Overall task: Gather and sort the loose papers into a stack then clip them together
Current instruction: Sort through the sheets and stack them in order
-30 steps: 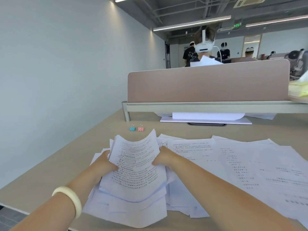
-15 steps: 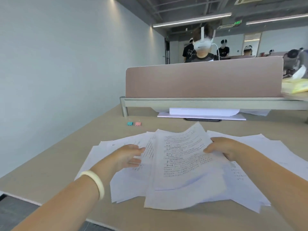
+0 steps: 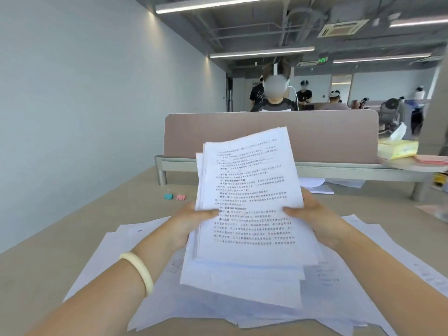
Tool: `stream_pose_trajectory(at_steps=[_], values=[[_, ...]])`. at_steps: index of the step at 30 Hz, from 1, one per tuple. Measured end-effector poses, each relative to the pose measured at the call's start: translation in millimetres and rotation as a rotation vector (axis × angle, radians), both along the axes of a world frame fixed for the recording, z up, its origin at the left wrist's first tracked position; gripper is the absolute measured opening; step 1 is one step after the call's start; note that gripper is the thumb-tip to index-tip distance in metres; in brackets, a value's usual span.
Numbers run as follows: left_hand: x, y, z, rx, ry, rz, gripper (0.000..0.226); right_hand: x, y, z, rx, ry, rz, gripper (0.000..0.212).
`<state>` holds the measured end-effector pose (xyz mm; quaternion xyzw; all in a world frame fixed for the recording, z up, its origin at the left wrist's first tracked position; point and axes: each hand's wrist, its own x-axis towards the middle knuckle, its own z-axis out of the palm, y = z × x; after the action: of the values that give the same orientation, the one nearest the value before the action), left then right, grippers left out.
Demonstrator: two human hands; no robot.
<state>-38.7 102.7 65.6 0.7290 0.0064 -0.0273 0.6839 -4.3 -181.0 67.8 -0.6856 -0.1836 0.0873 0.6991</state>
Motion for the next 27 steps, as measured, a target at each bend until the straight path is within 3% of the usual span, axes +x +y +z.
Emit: stream_pose_trajectory(at_steps=[3, 5, 9, 13, 18, 21, 25, 27], values=[[-2.6, -15.0, 27.6, 0.044, -0.274, 0.205, 0.041, -3.9, 10.0, 30.7, -0.022, -0.168, -0.178, 0.054], [-7.7, -23.7, 40.8, 0.039, -0.360, 0.213, 0.033, -6.8, 14.3, 47.4, -0.026, -0.260, -0.201, 0.053], [-4.4, -27.9, 39.3, 0.030, -0.294, 0.216, 0.021, -9.7, 25.7, 56.2, -0.101, -0.318, -0.132, 0.045], [-0.2, -27.5, 37.0, -0.035, -0.309, 0.237, 0.033, -6.3, 36.2, 43.6, -0.061, -0.240, -0.156, 0.061], [2.0, -37.0, 31.8, -0.048, -0.328, 0.269, 0.022, -1.2, 47.9, 33.7, 0.063, -0.208, -0.303, 0.022], [1.4, -41.3, 42.9, -0.049, -0.390, 0.283, 0.024, 2.4, 47.0, 45.1, 0.106, -0.242, -0.383, 0.027], [2.7, -34.2, 48.4, -0.009, -0.366, 0.241, 0.015, 3.3, 35.4, 46.2, 0.123, -0.225, -0.415, 0.051], [2.4, -30.8, 37.9, -0.016, -0.356, 0.265, 0.022, 1.9, 31.3, 33.3, 0.107, -0.200, -0.467, 0.045]])
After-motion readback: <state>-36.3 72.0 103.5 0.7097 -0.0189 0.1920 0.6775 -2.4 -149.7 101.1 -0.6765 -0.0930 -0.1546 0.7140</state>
